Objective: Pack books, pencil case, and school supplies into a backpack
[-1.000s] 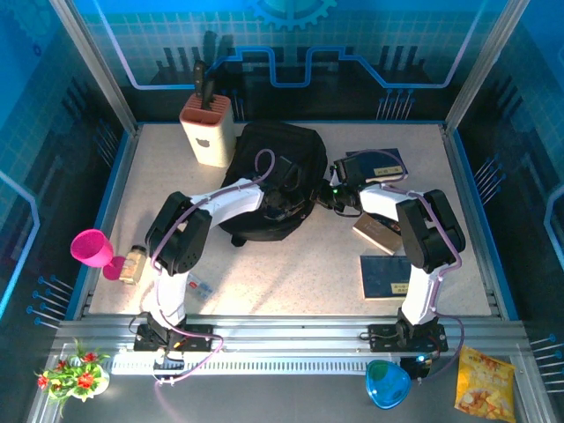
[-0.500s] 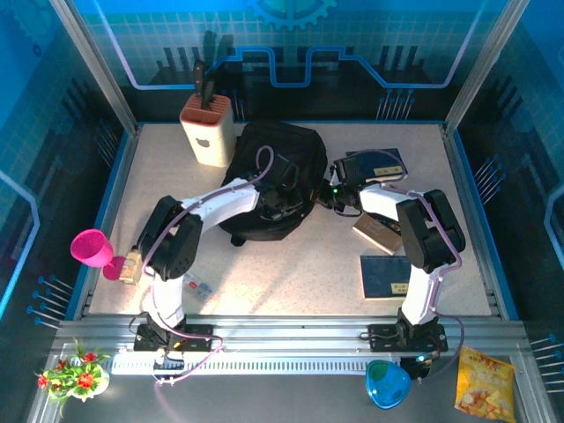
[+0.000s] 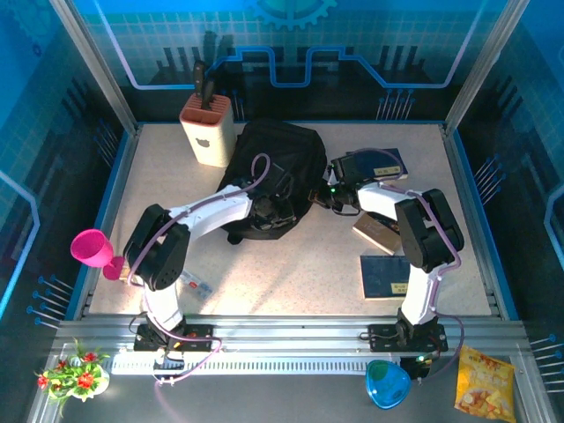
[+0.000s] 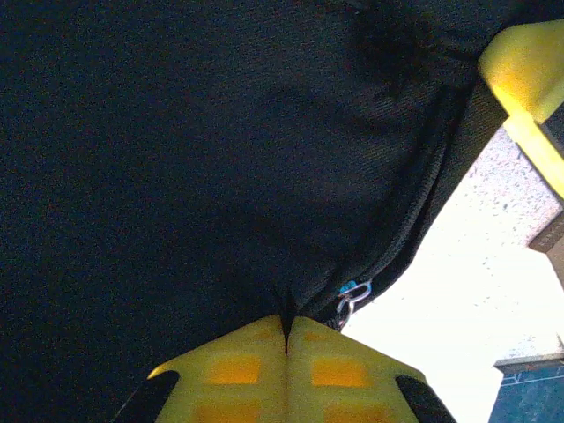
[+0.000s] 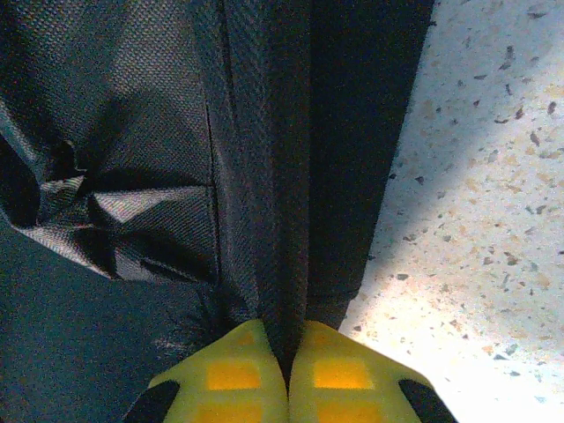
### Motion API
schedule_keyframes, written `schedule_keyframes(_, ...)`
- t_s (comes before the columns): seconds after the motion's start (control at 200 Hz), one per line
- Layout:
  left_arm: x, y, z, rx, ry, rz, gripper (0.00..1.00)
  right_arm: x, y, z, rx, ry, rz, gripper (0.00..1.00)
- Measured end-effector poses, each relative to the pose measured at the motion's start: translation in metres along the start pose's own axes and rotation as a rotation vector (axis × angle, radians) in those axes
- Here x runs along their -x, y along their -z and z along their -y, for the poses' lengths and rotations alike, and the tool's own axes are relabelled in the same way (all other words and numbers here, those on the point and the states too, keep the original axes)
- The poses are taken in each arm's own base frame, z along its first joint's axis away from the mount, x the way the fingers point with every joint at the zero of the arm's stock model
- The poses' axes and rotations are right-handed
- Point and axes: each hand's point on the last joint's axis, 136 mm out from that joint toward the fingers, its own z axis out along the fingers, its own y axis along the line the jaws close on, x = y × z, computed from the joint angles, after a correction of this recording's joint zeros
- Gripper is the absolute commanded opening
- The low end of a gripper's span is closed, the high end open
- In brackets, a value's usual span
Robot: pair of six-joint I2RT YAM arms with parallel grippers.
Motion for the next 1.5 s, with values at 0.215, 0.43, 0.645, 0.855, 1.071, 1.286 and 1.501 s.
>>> schedule_keyframes(0.215,-0.001,0.014,-0.015,0.063,-0.009,0.029,0.0,0.004,0.0,0.002,-0.028,-0.001,0.008,0.02)
schedule_keyframes(0.43,-0.004,0.028,-0.034,0.132,-0.014,0.056,0.0,0.008,0.0,0.005,-0.052,0.002,0.019,0.02)
schedule_keyframes(0.645,-0.008,0.04,-0.064,0.19,-0.019,0.071,0.0,0.016,-0.004,0.002,-0.054,0.028,0.026,0.03)
schedule_keyframes(0.855,0.003,0.048,-0.085,0.15,-0.021,0.091,0.0,0.018,-0.001,-0.002,-0.028,0.022,0.018,0.31)
schedule_keyframes(1.071,0.003,0.047,-0.066,0.062,-0.111,0.077,0.0,-0.005,0.045,-0.01,0.019,-0.108,0.022,0.66)
schedule_keyframes(1.286,0.002,0.047,-0.062,0.035,-0.154,0.074,0.0,-0.045,0.055,-0.023,0.052,-0.267,-0.032,0.74)
schedule_keyframes(1.501,-0.001,0.046,-0.063,0.027,-0.172,0.068,0.0,-0.085,0.029,-0.036,0.025,-0.322,-0.103,0.73)
